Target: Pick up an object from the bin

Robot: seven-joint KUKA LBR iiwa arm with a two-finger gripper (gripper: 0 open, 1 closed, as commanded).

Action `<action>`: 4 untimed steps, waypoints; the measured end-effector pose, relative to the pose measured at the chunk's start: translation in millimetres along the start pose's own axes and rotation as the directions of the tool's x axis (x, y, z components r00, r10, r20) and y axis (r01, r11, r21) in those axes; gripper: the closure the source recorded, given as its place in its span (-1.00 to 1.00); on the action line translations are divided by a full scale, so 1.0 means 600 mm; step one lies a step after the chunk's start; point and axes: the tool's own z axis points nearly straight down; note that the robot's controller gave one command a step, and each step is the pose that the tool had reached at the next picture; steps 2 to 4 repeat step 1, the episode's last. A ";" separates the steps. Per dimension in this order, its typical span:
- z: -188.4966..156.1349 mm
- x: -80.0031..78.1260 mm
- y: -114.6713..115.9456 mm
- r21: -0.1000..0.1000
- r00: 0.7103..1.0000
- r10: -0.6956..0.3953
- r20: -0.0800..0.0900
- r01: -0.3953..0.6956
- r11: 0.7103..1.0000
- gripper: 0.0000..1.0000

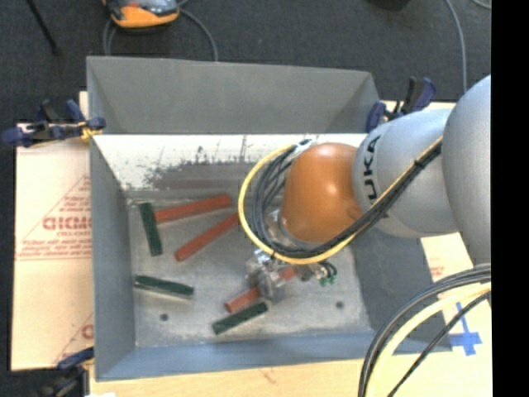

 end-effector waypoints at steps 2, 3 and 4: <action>0.000 0.000 0.000 0.000 1.000 0.000 0.000 0.000 1.000 1.00; 0.000 0.000 0.000 0.000 1.000 0.000 0.000 0.000 1.000 1.00; 0.000 0.000 0.000 0.000 1.000 0.000 0.000 0.000 1.000 1.00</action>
Offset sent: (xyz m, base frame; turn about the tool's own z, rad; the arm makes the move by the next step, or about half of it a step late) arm -0.0019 -0.0148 0.0913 0.0034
